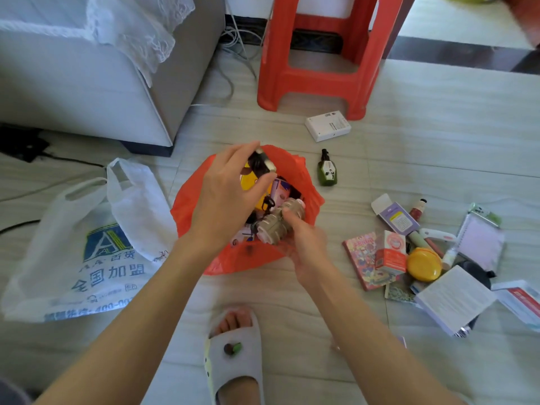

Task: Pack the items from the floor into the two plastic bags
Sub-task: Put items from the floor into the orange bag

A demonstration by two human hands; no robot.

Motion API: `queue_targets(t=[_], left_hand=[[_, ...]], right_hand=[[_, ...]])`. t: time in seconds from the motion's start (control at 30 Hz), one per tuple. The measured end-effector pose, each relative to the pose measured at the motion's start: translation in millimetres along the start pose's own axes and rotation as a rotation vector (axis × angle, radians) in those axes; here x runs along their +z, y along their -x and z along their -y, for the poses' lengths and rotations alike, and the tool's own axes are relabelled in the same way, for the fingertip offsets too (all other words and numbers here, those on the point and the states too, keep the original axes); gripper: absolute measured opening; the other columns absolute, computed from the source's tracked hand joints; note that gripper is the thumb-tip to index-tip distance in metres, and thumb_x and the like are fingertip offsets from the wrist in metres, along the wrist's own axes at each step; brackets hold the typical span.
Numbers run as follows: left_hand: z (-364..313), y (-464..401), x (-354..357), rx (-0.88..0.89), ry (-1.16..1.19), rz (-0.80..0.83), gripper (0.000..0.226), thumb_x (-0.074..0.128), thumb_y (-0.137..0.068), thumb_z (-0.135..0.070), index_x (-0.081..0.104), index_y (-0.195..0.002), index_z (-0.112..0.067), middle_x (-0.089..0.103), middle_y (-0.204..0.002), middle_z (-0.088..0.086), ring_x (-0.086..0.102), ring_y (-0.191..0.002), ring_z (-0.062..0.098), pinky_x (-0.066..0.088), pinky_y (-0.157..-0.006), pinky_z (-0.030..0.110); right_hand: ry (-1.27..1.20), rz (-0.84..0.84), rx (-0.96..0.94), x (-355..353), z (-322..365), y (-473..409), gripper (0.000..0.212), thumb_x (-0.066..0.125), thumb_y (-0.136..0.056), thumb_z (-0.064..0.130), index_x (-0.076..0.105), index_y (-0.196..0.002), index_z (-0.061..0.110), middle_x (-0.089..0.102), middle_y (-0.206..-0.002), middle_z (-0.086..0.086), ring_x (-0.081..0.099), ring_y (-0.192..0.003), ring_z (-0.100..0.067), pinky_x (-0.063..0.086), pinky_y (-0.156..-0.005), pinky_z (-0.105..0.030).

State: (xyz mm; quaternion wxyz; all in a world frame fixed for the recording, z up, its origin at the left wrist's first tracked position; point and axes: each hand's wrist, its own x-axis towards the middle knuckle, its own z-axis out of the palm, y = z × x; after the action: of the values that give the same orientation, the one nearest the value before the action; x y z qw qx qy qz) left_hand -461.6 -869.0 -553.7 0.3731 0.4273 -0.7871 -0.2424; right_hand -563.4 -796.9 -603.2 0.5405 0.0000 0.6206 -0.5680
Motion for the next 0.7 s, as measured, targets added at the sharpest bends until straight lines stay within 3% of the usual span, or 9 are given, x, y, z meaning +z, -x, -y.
queue_targets(t=[0.1,0.17,0.27,0.33,0.37,0.47,0.57,0.7], left_hand=[[6.1,5.0,9.7,-0.05,0.057,0.08,0.05,0.07,-0.079,-0.017,0.054,-0.125,-0.009,0.056,-0.117,0.005,0.057,-0.105,0.015,0.046,-0.095,0.025],[10.3,6.9,17.8,-0.054,0.043,0.123,0.05,0.071,-0.077,-0.015,0.054,-0.124,-0.009,0.056,-0.118,0.004,0.054,-0.11,0.016,0.043,-0.099,0.028],[17.0,4.7,30.7,-0.006,-0.006,0.172,0.049,0.072,-0.076,-0.013,0.055,-0.122,-0.008,0.057,-0.118,0.005,0.051,-0.113,0.018,0.037,-0.101,0.025],[24.8,11.2,39.6,0.006,-0.081,0.268,0.048,0.071,-0.076,-0.013,0.054,-0.121,-0.008,0.058,-0.119,0.007,0.049,-0.115,0.022,0.032,-0.098,0.022],[30.0,17.8,44.1,0.023,-0.143,0.318,0.047,0.071,-0.076,-0.013,0.056,-0.12,-0.008,0.059,-0.117,0.007,0.048,-0.114,0.024,0.033,-0.096,0.025],[45.2,39.1,51.7,0.113,-0.38,0.409,0.041,0.074,-0.069,-0.015,0.062,-0.109,-0.01,0.066,-0.106,0.006,0.051,-0.109,0.031,0.038,-0.087,0.039],[54.1,48.2,50.3,0.144,-0.538,0.41,0.043,0.079,-0.06,-0.017,0.067,-0.101,-0.013,0.069,-0.101,0.002,0.057,-0.106,0.032,0.035,-0.085,0.04],[64.8,63.0,39.5,0.144,-0.675,0.41,0.066,0.084,-0.045,-0.012,0.063,-0.109,-0.013,0.063,-0.116,0.011,0.057,-0.108,0.036,0.044,-0.082,0.047]], right_hand=[[-0.051,-0.072,0.015,-6.1,-9.4,-4.8,0.028,0.06,-0.088,0.016,0.058,-0.113,0.003,0.065,-0.111,-0.016,0.064,-0.099,-0.026,0.055,-0.077,-0.032],[-0.115,-0.063,0.026,-10.8,-11.6,-4.4,0.029,0.057,-0.091,0.015,0.054,-0.117,0.003,0.061,-0.116,-0.018,0.061,-0.106,-0.027,0.052,-0.081,-0.029],[-0.124,-0.093,-0.016,-19.5,-10.5,-6.7,0.013,0.056,-0.091,0.015,0.059,-0.097,0.004,0.063,-0.092,-0.016,0.061,-0.086,-0.023,0.05,-0.069,-0.025],[0.009,-0.224,-0.059,-26.3,-12.2,-9.5,0.015,0.06,-0.088,0.02,0.055,-0.076,0.012,0.061,-0.075,-0.011,0.059,-0.072,-0.023,0.048,-0.061,-0.031],[0.123,-0.305,-0.08,-31.0,-14.4,-11.9,0.018,0.063,-0.085,0.024,0.052,-0.074,0.016,0.063,-0.077,-0.01,0.06,-0.073,-0.025,0.05,-0.064,-0.037],[0.38,-0.417,-0.205,-42.1,-15.8,-12.9,0.029,0.068,-0.078,0.033,0.047,-0.093,0.019,0.058,-0.092,-0.004,0.06,-0.089,-0.026,0.049,-0.084,-0.043],[0.591,-0.336,-0.402,-47.5,-11.9,-15.0,0.035,0.063,-0.084,0.031,0.055,-0.116,0.018,0.053,-0.109,-0.004,0.051,-0.098,-0.017,0.043,-0.09,-0.033],[0.772,-0.269,-0.552,-50.3,-11.2,-11.6,0.024,0.061,-0.087,0.026,0.067,-0.103,0.009,0.055,-0.115,-0.007,0.047,-0.105,-0.013,0.03,-0.086,-0.017]])
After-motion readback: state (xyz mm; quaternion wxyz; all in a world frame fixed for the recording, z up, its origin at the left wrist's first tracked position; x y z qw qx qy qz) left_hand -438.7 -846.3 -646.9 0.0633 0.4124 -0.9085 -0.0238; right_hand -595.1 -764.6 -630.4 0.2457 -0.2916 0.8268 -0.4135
